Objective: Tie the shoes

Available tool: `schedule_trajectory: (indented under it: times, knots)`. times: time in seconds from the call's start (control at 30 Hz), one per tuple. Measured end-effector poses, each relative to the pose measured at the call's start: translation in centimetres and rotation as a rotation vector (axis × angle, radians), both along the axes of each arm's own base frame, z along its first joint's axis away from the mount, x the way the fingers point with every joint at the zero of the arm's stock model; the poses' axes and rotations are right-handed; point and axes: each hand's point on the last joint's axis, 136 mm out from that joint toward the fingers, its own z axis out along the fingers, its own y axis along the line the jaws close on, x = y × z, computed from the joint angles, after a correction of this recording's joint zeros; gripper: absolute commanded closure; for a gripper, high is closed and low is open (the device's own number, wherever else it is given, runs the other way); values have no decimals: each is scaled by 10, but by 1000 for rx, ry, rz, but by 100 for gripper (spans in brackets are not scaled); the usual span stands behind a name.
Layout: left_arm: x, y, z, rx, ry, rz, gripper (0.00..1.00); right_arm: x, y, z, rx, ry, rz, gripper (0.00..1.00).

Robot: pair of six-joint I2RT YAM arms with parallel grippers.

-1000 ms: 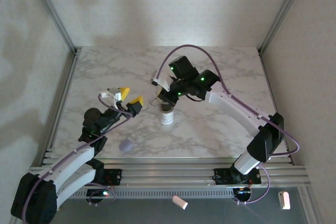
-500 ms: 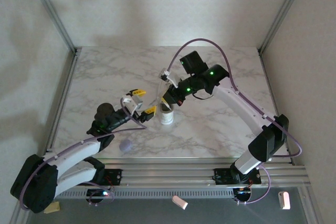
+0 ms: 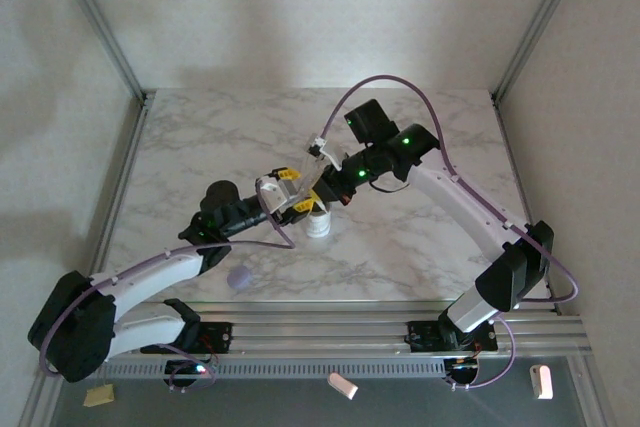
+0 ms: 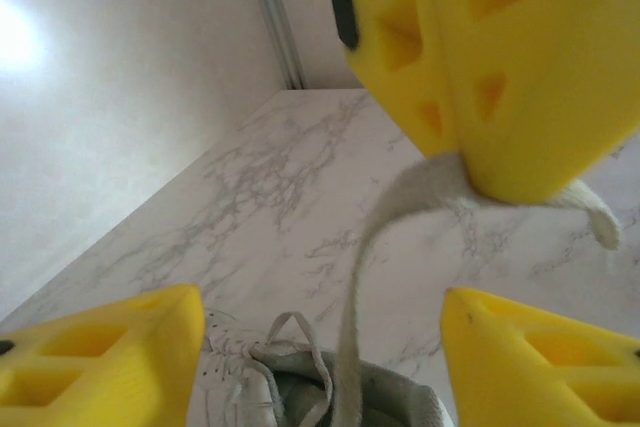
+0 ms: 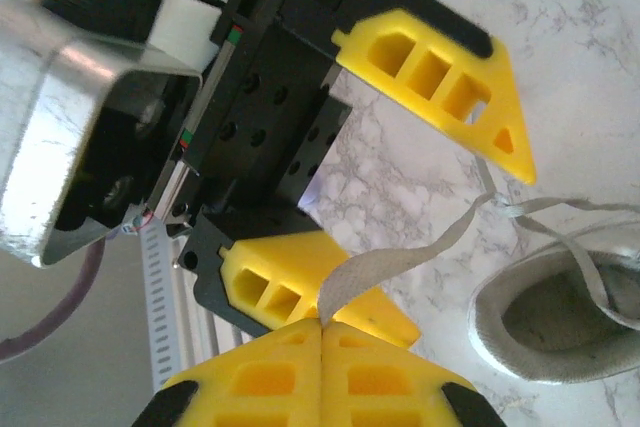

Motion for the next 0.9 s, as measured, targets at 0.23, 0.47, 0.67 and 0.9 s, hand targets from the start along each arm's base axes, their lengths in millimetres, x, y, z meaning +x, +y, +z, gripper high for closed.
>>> schedule_trajectory:
  times: [0.23, 0.47, 0.67, 0.9]
  knots:
    - [-1, -4, 7, 8, -23, -10, 50, -3, -1, -4, -18, 16, 3, 100]
    - [-7, -10, 5, 26, -22, -33, 55, -1, 1, -14, -43, 39, 0, 100]
    - [-9, -12, -1, 59, -4, -39, 65, 0, 0, -20, -70, 58, -17, 100]
    - [-15, -14, -7, 83, 14, -50, 97, 5, 2, -24, -83, 63, -42, 100]
